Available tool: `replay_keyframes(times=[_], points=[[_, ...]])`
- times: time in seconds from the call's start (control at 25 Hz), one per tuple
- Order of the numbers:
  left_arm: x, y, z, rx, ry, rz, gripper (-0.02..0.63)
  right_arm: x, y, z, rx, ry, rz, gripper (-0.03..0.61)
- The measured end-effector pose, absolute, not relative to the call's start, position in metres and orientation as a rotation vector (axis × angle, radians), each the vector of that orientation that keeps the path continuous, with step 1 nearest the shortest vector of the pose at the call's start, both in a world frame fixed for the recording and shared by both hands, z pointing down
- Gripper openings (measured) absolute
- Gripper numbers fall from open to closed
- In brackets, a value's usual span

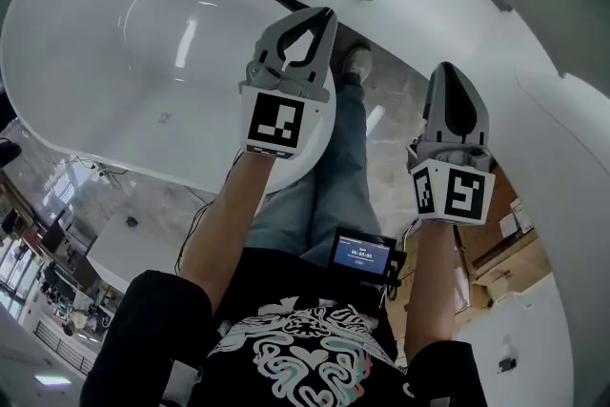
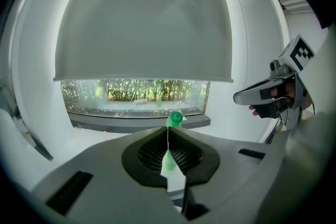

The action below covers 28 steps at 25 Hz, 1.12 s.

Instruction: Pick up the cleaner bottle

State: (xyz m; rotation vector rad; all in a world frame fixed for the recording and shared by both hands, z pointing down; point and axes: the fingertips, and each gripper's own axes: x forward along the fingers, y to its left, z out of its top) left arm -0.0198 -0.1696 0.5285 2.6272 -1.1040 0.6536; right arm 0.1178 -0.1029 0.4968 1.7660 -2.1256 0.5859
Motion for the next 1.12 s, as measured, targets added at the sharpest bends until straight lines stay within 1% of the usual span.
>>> replay_keyframes(times=[0.68, 1.12], points=[[0.002, -0.177, 0.605, 2.593, -1.044, 0.723, 0.018, 0.122, -0.124, 0.578, 1.740, -2.081, 0.665, 0.026], [0.016, -0.185, 0.625, 2.625, -1.001, 0.727, 0.018, 0.124, -0.135, 0.607, 1.681, -2.090, 0.640, 0.026]])
